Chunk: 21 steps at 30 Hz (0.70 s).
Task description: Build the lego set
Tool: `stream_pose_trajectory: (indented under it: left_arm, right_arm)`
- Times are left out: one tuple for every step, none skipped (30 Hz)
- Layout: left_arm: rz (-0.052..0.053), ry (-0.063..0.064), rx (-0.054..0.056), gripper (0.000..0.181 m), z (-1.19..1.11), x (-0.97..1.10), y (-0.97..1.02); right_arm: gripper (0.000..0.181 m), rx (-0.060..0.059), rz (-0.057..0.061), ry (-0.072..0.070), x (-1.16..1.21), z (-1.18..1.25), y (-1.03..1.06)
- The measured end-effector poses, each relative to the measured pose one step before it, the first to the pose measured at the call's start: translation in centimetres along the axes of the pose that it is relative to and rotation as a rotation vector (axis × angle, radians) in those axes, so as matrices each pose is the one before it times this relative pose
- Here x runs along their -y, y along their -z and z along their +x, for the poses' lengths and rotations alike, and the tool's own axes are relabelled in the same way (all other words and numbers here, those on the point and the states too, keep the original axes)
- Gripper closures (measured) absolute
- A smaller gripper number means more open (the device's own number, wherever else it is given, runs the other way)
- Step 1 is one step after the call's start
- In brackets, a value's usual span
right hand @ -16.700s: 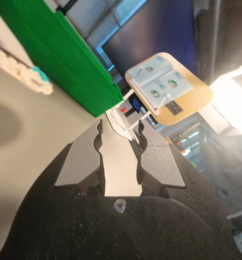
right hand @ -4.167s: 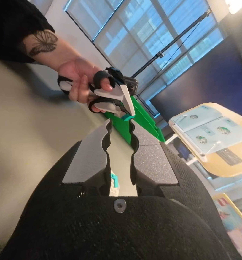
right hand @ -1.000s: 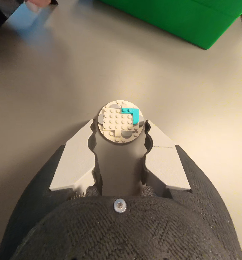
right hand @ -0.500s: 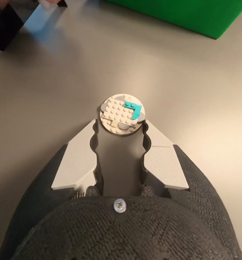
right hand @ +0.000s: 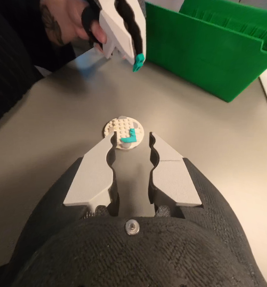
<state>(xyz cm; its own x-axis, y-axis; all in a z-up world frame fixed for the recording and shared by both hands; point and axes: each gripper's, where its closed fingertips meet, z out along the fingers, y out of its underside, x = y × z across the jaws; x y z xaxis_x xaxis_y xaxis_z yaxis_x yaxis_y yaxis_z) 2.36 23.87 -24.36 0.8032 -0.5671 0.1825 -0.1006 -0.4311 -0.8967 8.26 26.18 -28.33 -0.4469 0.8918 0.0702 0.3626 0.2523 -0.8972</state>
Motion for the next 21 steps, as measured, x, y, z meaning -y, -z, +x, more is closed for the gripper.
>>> stream_pose_trajectory:
  left_arm:
    - [-0.0478,-0.0102,-0.0033,0.176,0.186,-0.389,-0.397]
    - [-0.0488,-0.0110,-0.0063,0.176,0.217,-0.369,-0.394]
    - [-0.0468,-0.0074,0.0015,0.176,0.094,-0.290,-0.403]
    - [-0.0356,-0.0064,0.0163,0.176,-0.114,-0.126,-0.368]
    - [-0.0394,-0.0052,0.0117,0.176,-0.045,-0.146,-0.354]
    - [-0.0440,0.0008,0.0044,0.176,0.054,-0.172,-0.374]
    - [-0.0471,0.0004,-0.0005,0.176,0.147,-0.211,-0.382]
    - [-0.0517,-0.0108,-0.0058,0.176,0.259,-0.287,-0.357]
    - [-0.0518,-0.0262,-0.0048,0.176,0.257,-0.297,-0.353]
    - [-0.0413,-0.0363,0.0026,0.176,0.184,-0.173,-0.339]
    - [-0.0424,-0.0373,0.0056,0.176,0.117,-0.220,-0.325]
    - [-0.0415,-0.0296,0.0117,0.176,-0.028,-0.234,-0.300]
    - [-0.0326,-0.0270,0.0102,0.175,-0.095,-0.128,-0.259]
    - [-0.0170,-0.0217,0.0058,0.175,-0.086,0.069,-0.227]
    - [-0.0055,-0.0157,-0.0074,0.175,0.051,0.240,-0.224]
    - [-0.0014,-0.0129,-0.0214,0.175,0.217,0.276,-0.259]
    - [-0.0091,-0.0012,-0.0182,0.175,0.110,0.151,-0.274]
    - [-0.0209,0.0030,-0.0089,0.175,-0.049,-0.022,-0.271]
    - [-0.0271,-0.0088,-0.0068,0.175,-0.033,-0.155,-0.247]
    - [-0.0281,-0.0143,-0.0047,0.175,-0.021,-0.198,-0.225]
    - [-0.0280,-0.0115,-0.0080,0.175,0.042,-0.227,-0.210]
  right_arm:
    - [0.140,0.0160,0.0002,0.0183,0.013,0.151,-0.155]
    - [0.138,0.0166,0.0064,0.0185,0.135,0.132,-0.159]
    - [0.138,0.0170,0.0035,0.0125,0.087,0.160,-0.167]
    - [0.138,0.0251,-0.0075,0.0021,-0.084,0.059,-0.187]
    - [0.138,0.0292,-0.0141,0.0025,-0.168,-0.044,-0.200]
    - [0.137,0.0271,-0.0167,0.0088,-0.232,-0.112,-0.176]
    - [0.137,0.0261,-0.0229,0.0071,-0.298,-0.168,-0.210]
    - [0.132,0.0302,-0.0315,0.0021,-0.398,-0.314,-0.313]
    - [0.126,0.0287,-0.0385,0.0029,-0.464,-0.372,-0.384]
    - [0.122,0.0151,-0.0404,0.0106,-0.486,-0.281,-0.399]
    - [0.119,0.0043,-0.0326,0.0202,-0.369,-0.238,-0.332]
    - [0.119,-0.0062,-0.0125,0.0219,-0.099,-0.177,-0.181]
    - [0.120,-0.0094,0.0104,0.0098,0.229,-0.127,-0.009]
    - [0.120,-0.0061,0.0157,-0.0059,0.292,-0.123,0.051]
    - [0.120,-0.0002,0.0098,-0.0131,0.190,-0.156,0.022]
    - [0.120,-0.0034,0.0033,-0.0118,0.092,-0.082,-0.011]
    - [0.120,-0.0089,-0.0009,-0.0082,0.020,0.021,-0.034]
    - [0.120,-0.0075,-0.0025,-0.0098,0.007,0.027,-0.056]
    - [0.120,-0.0061,-0.0025,-0.0146,0.017,0.042,-0.075]
    - [0.119,-0.0036,-0.0022,-0.0170,0.016,0.047,-0.074]
    - [0.118,-0.0012,-0.0034,-0.0145,-0.018,0.050,-0.074]
